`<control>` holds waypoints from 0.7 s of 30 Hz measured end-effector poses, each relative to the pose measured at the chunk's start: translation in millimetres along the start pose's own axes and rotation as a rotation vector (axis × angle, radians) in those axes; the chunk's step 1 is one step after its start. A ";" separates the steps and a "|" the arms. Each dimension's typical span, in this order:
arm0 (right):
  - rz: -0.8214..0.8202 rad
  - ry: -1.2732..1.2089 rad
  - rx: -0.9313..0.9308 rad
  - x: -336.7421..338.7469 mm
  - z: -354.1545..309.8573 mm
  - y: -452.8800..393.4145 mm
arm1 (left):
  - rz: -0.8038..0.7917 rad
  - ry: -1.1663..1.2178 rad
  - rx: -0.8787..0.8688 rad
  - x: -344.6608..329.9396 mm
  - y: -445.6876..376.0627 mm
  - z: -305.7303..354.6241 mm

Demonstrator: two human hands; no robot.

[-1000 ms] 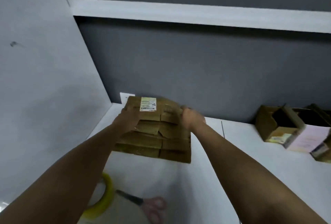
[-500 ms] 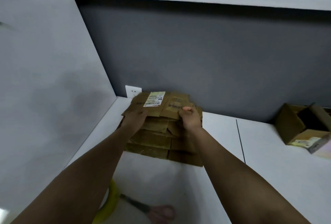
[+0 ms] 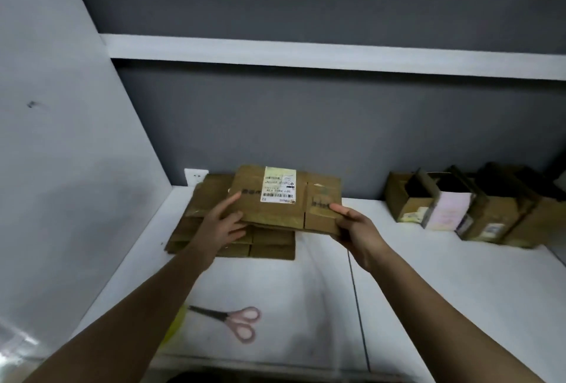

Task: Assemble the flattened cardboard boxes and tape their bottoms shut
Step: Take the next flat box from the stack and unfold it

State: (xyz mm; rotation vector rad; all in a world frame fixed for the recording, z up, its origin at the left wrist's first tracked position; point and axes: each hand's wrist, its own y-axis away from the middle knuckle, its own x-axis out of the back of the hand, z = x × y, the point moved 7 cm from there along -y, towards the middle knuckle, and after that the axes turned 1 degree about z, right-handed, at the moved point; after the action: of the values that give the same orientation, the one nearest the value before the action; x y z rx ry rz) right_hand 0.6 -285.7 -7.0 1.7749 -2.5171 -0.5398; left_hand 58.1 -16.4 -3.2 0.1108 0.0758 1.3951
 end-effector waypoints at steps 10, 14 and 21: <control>-0.098 0.286 0.137 81.6 8.6 101.6 | 0.025 0.278 0.151 -75.4 83.7 -18.2; 0.017 0.473 0.236 84.1 6.8 111.4 | 0.013 0.168 0.126 -88.6 99.5 -9.6; 0.291 0.474 0.230 77.9 16.1 110.8 | -0.049 -0.119 0.014 -110.2 110.8 -13.3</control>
State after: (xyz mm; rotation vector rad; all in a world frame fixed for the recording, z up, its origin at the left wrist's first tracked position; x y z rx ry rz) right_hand -131.4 -319.9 -4.8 1.3403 -2.4864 0.1711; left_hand -70.9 -105.5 -4.2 0.2016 -0.0107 1.3366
